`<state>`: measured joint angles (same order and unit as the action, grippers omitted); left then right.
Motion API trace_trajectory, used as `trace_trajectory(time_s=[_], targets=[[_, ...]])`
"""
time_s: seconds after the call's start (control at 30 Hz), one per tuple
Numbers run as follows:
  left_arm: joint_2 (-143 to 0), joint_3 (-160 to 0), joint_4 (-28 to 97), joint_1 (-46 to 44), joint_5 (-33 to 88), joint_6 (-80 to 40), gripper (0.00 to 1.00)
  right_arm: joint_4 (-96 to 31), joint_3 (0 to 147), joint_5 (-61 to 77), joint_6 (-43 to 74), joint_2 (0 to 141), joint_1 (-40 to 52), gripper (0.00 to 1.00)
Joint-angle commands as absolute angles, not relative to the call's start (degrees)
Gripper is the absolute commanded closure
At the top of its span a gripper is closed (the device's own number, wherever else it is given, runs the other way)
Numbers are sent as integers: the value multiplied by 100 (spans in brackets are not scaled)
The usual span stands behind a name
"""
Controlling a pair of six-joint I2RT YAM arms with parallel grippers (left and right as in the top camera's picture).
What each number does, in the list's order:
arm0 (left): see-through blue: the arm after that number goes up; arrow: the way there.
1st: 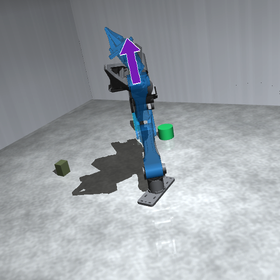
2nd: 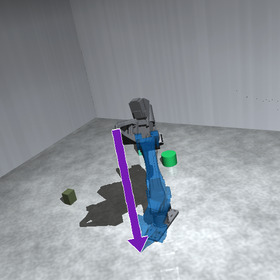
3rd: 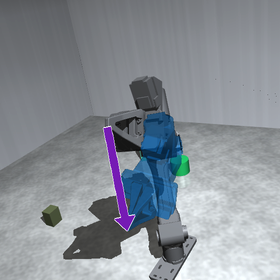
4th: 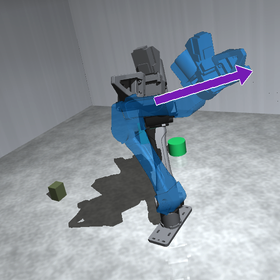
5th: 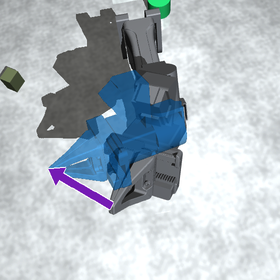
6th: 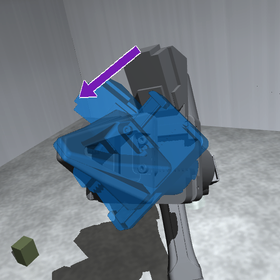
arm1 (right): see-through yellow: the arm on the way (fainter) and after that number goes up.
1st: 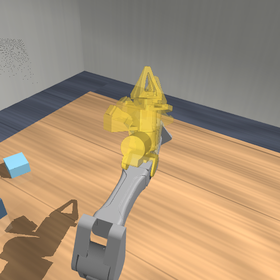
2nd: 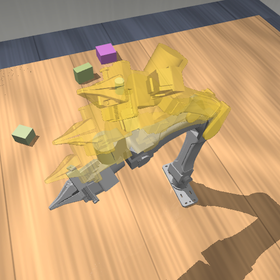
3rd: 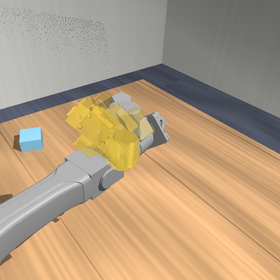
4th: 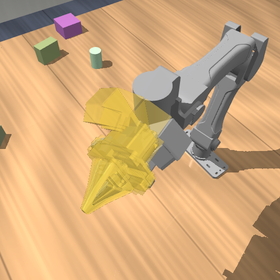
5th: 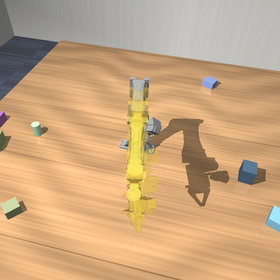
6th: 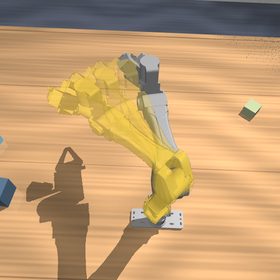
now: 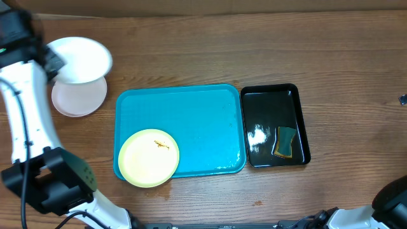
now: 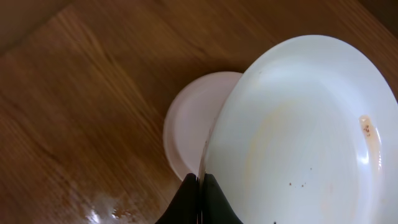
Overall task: Clean dirty plates on tray and stack at the side
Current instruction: 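Carry the white plate left and stack it on the cleaned white plate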
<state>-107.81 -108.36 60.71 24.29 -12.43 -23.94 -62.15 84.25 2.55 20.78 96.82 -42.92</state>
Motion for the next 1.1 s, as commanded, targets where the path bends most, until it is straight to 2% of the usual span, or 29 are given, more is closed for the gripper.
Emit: trace_trajectory(time_s=[0.0, 0.23, 1.07], targets=[[-10820, -10801, 6075, 2936, -742, -2620, 96, -6178, 8447, 220, 2102, 9644, -4287, 0], [-11185, -10798, 6176, 3345, -401, -2574, 96, -6178, 8447, 220, 2099, 9644, -4287, 0], [-12495, -10801, 5743, 3334, -548, -2528, 94, -6178, 8447, 220, 2099, 9644, -4287, 0]])
